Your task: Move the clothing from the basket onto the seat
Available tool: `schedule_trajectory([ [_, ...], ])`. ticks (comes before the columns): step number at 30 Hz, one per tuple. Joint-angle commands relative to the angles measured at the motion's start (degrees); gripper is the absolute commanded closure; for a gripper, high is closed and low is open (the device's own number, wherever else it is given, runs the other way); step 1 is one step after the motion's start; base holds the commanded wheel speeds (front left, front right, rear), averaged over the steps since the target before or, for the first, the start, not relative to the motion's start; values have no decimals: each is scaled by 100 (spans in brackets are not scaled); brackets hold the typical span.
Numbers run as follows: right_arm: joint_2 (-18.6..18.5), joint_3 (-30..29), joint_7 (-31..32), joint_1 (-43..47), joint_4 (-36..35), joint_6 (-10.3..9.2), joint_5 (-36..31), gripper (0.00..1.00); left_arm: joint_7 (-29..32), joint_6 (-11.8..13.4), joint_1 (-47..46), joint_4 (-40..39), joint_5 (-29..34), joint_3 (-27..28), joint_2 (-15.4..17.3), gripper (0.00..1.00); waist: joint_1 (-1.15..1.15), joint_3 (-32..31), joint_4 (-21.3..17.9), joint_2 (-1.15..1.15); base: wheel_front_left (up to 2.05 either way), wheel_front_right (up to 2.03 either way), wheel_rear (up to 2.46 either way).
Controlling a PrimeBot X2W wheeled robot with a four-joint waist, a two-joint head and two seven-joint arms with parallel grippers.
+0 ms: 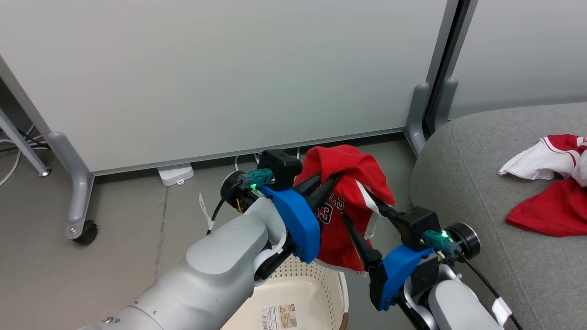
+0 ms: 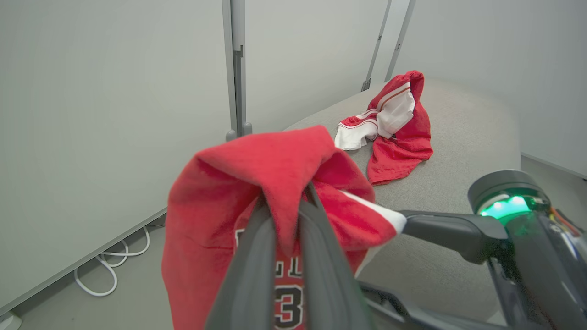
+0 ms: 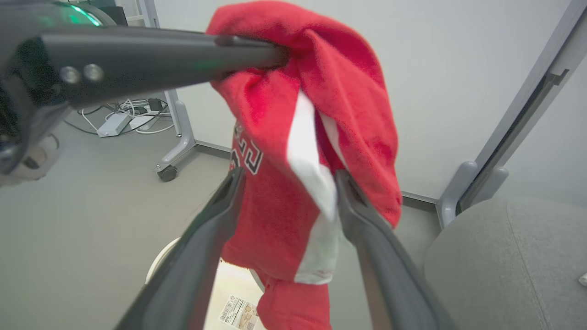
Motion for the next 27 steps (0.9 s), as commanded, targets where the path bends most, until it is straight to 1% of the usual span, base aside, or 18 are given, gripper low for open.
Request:
schedule_trajectory([
  [1, -33, 58, 37, -152, 120, -4, 65, 0, -38, 11, -105, 3, 5, -25, 11, 100, 0, 4, 13, 0, 0, 0, 0],
  [7, -39, 362, 45, -812, 906, -5, 321, 0, -58, 11, -125, -55, -68, -98, 11, 100, 0, 11, 36, 0, 0, 0, 0],
  [10, -17, 681, -3, -1154, 1313, -4, 399, 0, -74, 9, -136, -112, -117, -117, 10, 100, 0, 5, 40, 0, 0, 0, 0],
  [11, -24, 770, -17, -1243, 1444, -4, 433, 58, -72, 9, -143, -120, -108, -125, 11, 100, 0, -3, 46, 0, 0, 0, 0],
  [12, -29, 858, -72, -1334, 1545, -4, 454, 100, -76, 11, -135, -130, -108, -135, 11, 100, 0, -12, 53, 0, 0, 0, 0],
  [15, -30, 1021, -171, -1491, 1835, -4, 574, 100, -92, 22, -120, -142, -115, -165, 9, 100, 0, -46, 63, 0, 0, 0, 0],
  [20, -35, 1098, -388, -1567, 2156, -4, 702, 100, -125, 42, -87, -132, -148, -190, 8, 100, 0, -94, 56, 0, 0, 0, 0],
  [27, -8, 1138, -538, -1626, 2373, -4, 775, 100, -135, 45, -9, -72, -207, -215, 8, 100, 0, -139, -1, 0, 0, 0, 0],
])
